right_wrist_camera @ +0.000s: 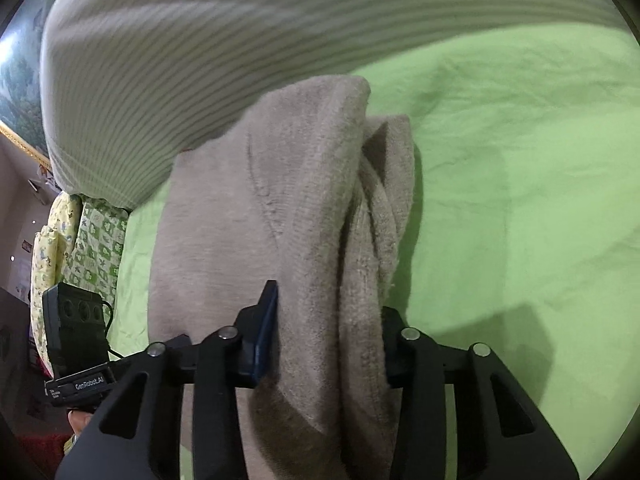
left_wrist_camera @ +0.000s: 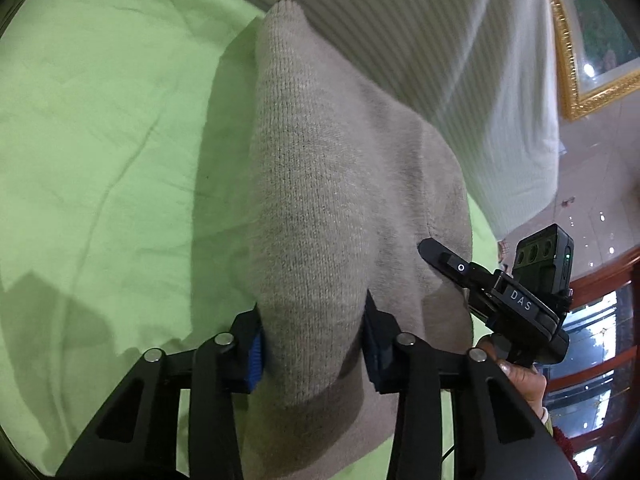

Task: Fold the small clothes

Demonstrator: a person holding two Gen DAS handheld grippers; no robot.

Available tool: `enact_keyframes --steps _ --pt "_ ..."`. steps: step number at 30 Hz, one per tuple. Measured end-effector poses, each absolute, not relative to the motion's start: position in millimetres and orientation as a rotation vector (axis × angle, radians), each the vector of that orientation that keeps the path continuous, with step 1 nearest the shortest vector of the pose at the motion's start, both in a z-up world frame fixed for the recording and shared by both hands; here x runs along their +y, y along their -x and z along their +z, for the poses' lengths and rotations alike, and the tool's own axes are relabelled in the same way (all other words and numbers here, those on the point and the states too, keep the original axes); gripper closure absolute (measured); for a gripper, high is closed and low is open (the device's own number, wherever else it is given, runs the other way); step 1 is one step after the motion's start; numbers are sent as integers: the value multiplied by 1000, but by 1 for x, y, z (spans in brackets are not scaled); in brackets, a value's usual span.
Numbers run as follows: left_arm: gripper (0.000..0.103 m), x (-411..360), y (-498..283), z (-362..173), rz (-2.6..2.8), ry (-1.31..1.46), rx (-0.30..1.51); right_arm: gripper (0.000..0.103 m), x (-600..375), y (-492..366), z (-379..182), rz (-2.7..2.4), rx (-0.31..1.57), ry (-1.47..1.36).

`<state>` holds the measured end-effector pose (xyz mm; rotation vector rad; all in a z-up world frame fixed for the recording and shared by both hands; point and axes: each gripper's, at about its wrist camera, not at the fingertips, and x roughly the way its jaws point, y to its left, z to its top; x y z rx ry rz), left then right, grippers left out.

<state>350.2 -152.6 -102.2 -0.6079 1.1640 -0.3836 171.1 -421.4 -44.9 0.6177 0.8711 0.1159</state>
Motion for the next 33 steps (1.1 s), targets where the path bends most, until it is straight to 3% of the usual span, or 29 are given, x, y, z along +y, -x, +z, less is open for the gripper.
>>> enact_keyframes --steps 10,18,33 --pt "68 -77 -284 -33 -353 618 1044 67 -338 -144 -14 273 808 -652" --pt "68 14 -189 -7 -266 601 1021 68 -245 -141 -24 422 860 -614" --pt "65 38 -165 -67 -188 612 1070 66 -210 -147 -77 389 1005 -568"
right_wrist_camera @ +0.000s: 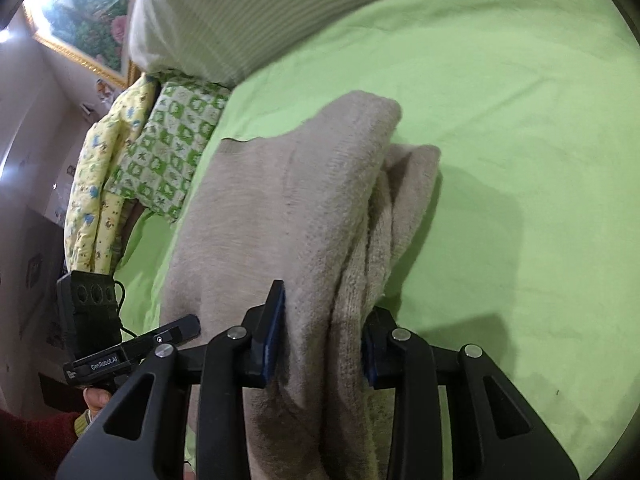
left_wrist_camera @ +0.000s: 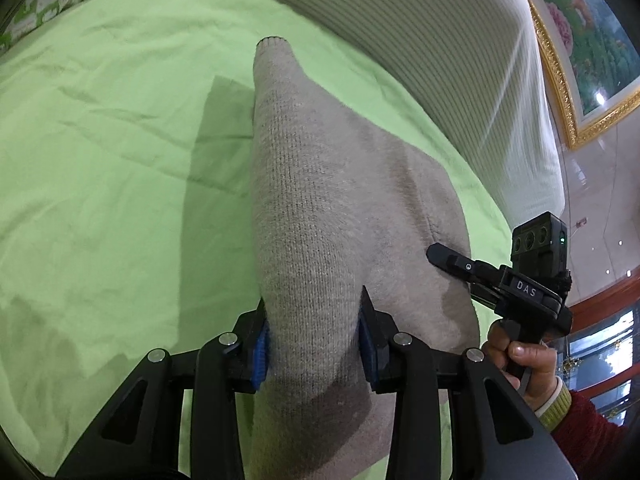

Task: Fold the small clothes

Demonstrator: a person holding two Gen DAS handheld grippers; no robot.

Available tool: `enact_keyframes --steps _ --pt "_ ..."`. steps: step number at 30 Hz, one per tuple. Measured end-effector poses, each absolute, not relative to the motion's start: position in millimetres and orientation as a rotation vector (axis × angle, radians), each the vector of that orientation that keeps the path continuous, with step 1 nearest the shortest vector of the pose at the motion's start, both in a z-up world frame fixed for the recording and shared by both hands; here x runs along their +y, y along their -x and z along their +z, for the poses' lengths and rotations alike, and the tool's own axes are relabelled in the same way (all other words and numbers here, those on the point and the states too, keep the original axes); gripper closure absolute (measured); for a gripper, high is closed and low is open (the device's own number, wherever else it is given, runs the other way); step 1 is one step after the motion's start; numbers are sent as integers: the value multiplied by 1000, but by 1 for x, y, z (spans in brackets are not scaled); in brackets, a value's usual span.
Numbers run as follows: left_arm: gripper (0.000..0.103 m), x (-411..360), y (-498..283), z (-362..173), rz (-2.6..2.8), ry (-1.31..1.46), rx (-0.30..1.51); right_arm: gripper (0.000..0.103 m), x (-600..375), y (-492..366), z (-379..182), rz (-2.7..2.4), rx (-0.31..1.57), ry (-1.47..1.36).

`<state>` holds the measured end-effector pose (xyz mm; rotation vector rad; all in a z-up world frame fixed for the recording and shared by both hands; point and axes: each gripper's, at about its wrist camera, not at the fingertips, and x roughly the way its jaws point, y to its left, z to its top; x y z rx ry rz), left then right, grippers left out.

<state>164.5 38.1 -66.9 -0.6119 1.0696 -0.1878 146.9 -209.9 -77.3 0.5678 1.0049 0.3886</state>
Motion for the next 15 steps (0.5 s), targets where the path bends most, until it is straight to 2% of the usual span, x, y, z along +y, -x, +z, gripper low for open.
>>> enact_keyframes --steps 4,6,8,15 --pt "58 26 -171 -71 -177 568 1079 56 -212 -147 -81 352 1007 -534" --pt "51 20 -175 -71 -162 552 1084 48 -212 -148 -81 335 1007 -522" --pt "42 20 -176 -71 -140 550 1092 46 -214 -149 -79 324 1010 -522" --pt "34 26 -157 -67 -83 536 1107 44 -231 -123 -56 236 948 -547"
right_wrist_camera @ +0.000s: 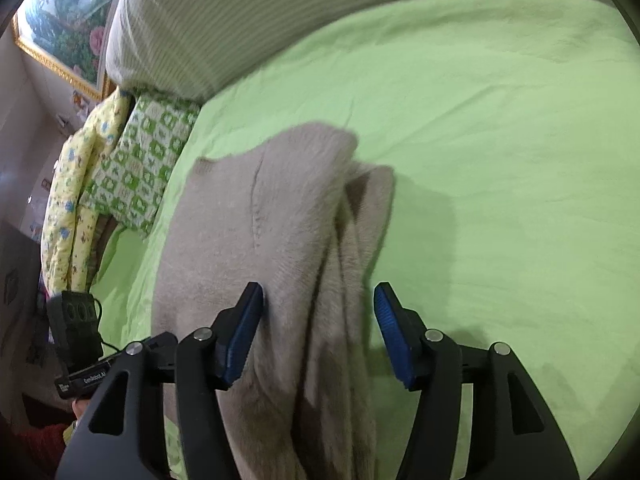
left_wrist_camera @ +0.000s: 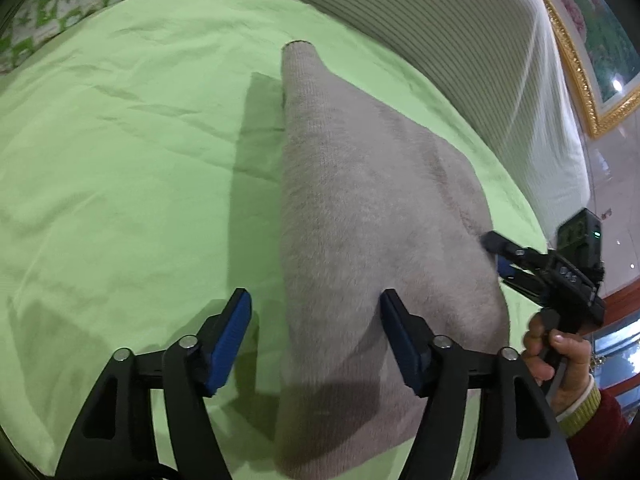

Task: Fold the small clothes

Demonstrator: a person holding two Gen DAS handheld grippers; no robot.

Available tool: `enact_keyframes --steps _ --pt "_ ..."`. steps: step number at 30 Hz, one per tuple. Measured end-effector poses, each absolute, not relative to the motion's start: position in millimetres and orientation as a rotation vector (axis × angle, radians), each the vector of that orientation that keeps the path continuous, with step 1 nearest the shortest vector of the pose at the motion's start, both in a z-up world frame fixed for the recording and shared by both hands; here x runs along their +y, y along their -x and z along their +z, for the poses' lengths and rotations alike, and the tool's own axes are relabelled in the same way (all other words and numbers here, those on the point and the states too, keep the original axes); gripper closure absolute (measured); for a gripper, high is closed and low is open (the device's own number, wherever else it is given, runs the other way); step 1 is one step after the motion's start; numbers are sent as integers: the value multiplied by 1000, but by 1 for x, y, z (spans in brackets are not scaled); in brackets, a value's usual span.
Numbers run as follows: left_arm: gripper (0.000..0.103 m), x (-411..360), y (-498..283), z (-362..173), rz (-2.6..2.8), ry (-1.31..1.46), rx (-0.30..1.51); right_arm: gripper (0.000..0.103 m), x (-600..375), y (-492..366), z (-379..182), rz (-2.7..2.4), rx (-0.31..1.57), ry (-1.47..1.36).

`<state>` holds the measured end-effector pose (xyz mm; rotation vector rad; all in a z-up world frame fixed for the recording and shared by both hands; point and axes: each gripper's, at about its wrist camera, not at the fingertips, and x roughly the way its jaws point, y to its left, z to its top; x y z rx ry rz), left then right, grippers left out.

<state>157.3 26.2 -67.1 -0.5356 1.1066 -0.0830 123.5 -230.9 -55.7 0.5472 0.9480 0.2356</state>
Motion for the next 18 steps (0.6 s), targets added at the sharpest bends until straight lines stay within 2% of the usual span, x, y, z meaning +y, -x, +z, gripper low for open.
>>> enact_keyframes --steps 10,16,18 --pt "32 25 -121 -56 -53 520 1120 44 -234 -96 -22 197 862 -529" --pt "32 16 -93 -58 -83 440 1158 44 -208 -113 -27 216 917 -477" --pt "32 13 -89 -64 -74 426 1177 52 -204 -123 -34 216 940 -482"
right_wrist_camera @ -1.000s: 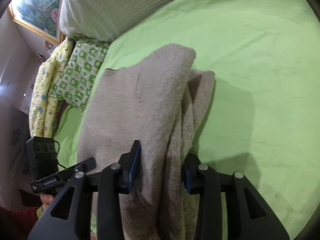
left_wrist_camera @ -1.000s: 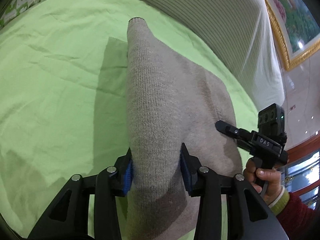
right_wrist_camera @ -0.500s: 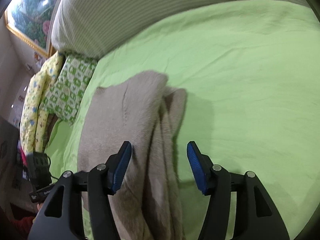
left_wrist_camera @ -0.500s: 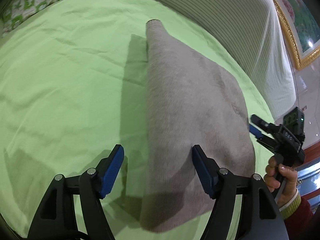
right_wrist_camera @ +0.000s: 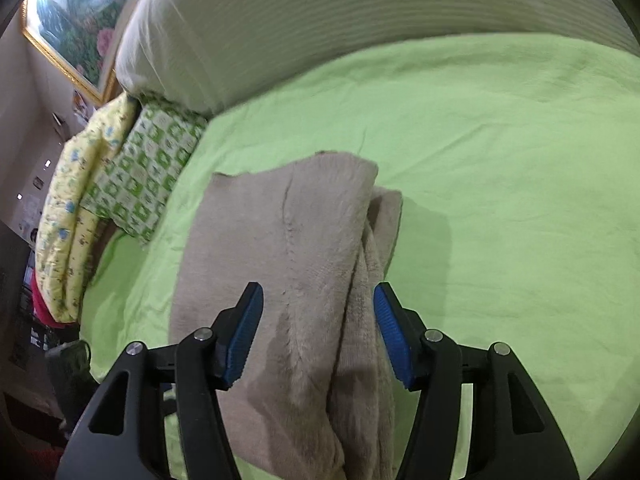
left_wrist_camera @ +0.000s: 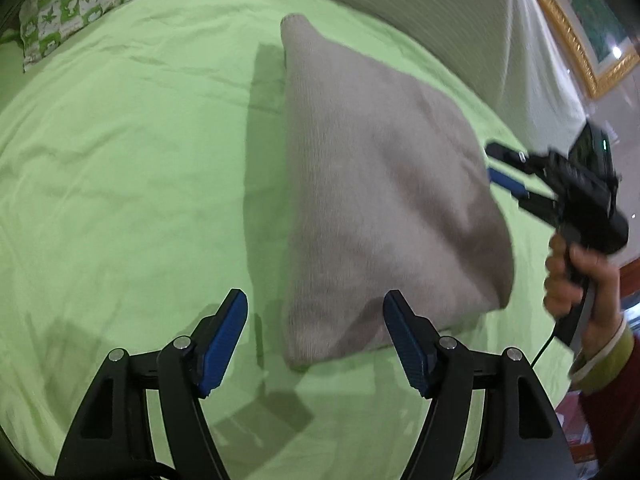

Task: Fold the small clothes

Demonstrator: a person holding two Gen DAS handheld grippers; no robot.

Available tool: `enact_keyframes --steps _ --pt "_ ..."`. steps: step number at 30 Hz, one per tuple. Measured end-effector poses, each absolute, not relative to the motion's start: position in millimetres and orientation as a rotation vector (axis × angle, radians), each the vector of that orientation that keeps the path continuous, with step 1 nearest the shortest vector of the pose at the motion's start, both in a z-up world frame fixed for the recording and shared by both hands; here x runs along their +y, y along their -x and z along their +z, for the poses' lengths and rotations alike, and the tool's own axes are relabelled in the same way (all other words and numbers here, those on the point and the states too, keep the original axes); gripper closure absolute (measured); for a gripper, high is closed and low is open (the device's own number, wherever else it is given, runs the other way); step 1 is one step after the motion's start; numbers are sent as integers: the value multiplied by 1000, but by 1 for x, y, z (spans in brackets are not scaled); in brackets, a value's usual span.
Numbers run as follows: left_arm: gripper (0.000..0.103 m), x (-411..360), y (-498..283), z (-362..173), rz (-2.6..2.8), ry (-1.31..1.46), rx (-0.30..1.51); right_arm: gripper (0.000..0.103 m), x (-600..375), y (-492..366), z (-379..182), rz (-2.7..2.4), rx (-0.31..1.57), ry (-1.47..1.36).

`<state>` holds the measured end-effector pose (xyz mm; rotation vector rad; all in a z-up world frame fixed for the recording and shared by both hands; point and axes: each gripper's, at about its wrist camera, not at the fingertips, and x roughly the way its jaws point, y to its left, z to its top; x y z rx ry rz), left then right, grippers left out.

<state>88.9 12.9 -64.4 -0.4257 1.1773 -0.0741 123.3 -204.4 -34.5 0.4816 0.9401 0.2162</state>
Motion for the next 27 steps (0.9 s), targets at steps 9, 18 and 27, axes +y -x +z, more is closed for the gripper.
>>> enact_keyframes --steps 9,18,27 --pt "32 9 -86 -83 -42 406 1225 95 -208 -156 -33 216 925 -434" --pt "32 -2 -77 -86 -40 354 1245 90 -217 -148 -55 196 977 -457" --pt "33 -7 -72 -85 -25 366 1252 85 -203 -61 -20 293 883 -471"
